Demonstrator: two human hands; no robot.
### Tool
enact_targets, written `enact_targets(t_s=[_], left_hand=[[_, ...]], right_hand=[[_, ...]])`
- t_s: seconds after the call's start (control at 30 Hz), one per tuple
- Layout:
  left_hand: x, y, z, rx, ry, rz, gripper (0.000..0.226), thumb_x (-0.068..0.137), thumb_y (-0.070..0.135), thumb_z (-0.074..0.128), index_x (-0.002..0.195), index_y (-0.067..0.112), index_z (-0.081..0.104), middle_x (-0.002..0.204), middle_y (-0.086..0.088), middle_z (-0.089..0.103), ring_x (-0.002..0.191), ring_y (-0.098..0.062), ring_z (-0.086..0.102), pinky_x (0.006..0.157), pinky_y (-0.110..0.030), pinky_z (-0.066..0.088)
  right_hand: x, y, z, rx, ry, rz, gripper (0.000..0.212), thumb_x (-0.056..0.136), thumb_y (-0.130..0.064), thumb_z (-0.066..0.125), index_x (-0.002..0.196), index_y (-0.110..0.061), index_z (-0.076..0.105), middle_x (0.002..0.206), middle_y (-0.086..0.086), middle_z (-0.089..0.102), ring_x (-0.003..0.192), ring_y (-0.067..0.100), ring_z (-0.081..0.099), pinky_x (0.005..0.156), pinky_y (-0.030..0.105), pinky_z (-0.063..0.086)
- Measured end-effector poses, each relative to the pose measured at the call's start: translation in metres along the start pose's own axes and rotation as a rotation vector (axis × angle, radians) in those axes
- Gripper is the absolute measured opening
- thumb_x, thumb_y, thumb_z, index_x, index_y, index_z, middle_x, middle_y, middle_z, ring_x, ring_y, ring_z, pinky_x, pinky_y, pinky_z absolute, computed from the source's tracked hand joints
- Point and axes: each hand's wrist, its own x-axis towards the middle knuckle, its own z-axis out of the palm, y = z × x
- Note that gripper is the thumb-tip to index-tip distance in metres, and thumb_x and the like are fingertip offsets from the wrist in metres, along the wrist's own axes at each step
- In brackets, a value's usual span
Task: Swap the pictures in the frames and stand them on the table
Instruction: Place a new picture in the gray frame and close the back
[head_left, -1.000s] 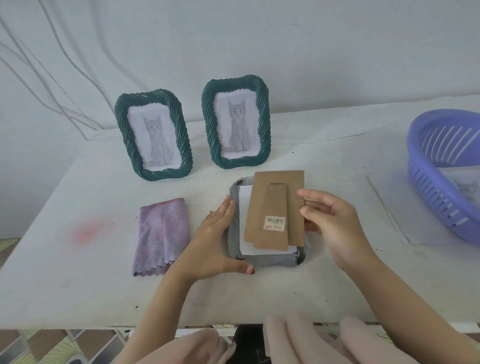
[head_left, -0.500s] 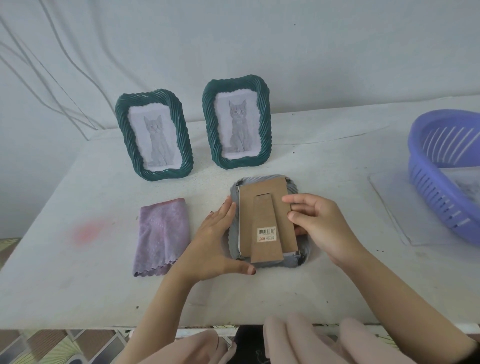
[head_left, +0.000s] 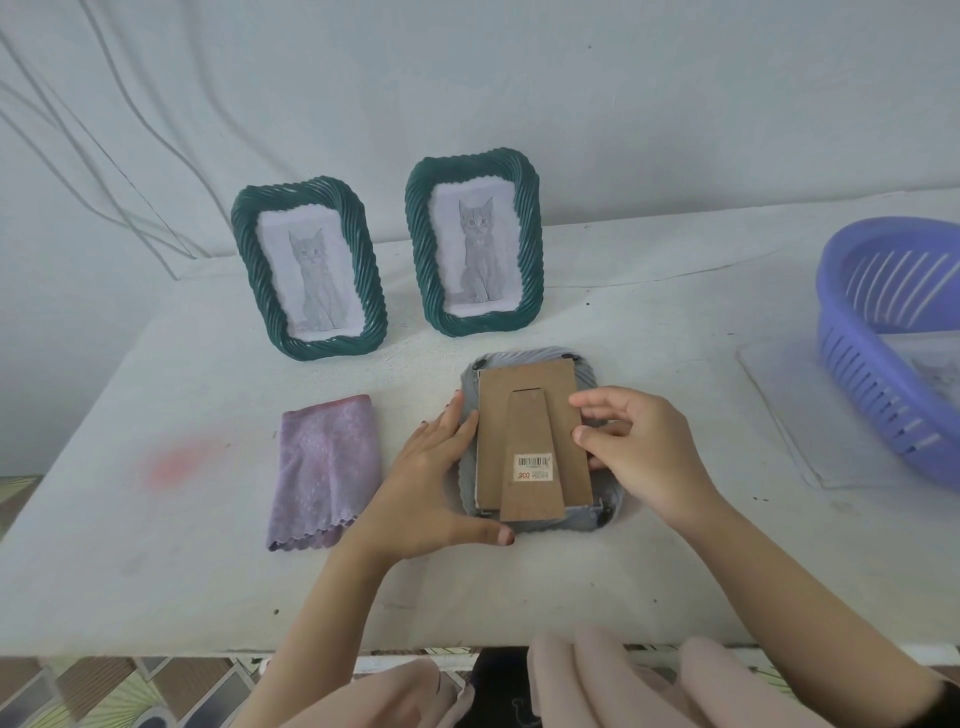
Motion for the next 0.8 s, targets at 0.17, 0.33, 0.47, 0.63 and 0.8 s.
enact_targets(t_s=[0.17, 0.33, 0.47, 0.63, 0.8], left_hand=[[0.000, 0.001, 0.000, 0.006, -0.005, -0.001, 0.129, 0.045, 0.074, 0.066, 0.148, 0.024, 0.007, 0.152, 0.011, -0.012, 0.129, 0.018, -0.021, 0.104, -0.005, -0.016], [-0.002, 0.003, -0.001, -0.039, 0.013, -0.030, 0.128, 0.043, 0.073, 0.066, 0.148, 0.023, 0.011, 0.151, 0.013, -0.012, 0.127, 0.020, -0.022, 0.105, -0.007, -0.013], [-0.011, 0.003, 0.002, -0.063, 0.092, -0.055, 0.117, 0.044, 0.071, 0.066, 0.144, 0.026, 0.027, 0.153, 0.013, -0.004, 0.140, 0.000, -0.005, 0.113, -0.022, 0.004], [-0.021, 0.003, 0.006, -0.124, 0.173, -0.070, 0.092, 0.046, 0.070, 0.068, 0.129, 0.036, 0.049, 0.153, 0.016, 0.008, 0.139, 0.002, 0.006, 0.109, -0.021, 0.011], [-0.022, 0.004, 0.006, -0.134, 0.165, -0.059, 0.086, 0.048, 0.070, 0.067, 0.127, 0.041, 0.047, 0.150, 0.019, 0.008, 0.138, 0.006, 0.005, 0.109, -0.020, 0.010]], right_hand=[[-0.001, 0.001, 0.002, -0.128, 0.046, -0.062, 0.030, 0.080, -0.009, 0.067, 0.106, -0.024, 0.067, 0.094, -0.010, 0.063, 0.074, 0.008, 0.063, 0.075, 0.028, 0.056], [-0.001, 0.002, 0.003, -0.132, 0.056, -0.067, 0.032, 0.081, -0.007, 0.066, 0.109, -0.023, 0.066, 0.096, -0.006, 0.063, 0.073, 0.006, 0.062, 0.077, 0.032, 0.056], [0.001, 0.002, -0.001, -0.088, 0.055, -0.034, 0.031, 0.080, -0.004, 0.066, 0.105, -0.023, 0.067, 0.098, -0.003, 0.066, 0.078, 0.011, 0.065, 0.078, 0.036, 0.057], [0.002, 0.004, -0.001, -0.085, 0.062, -0.040, 0.030, 0.080, -0.004, 0.066, 0.104, -0.021, 0.068, 0.096, -0.002, 0.066, 0.077, 0.011, 0.065, 0.080, 0.038, 0.056], [0.001, 0.003, 0.000, -0.149, 0.068, -0.079, 0.031, 0.079, -0.007, 0.067, 0.106, -0.022, 0.066, 0.096, -0.006, 0.066, 0.071, 0.006, 0.062, 0.077, 0.024, 0.055]])
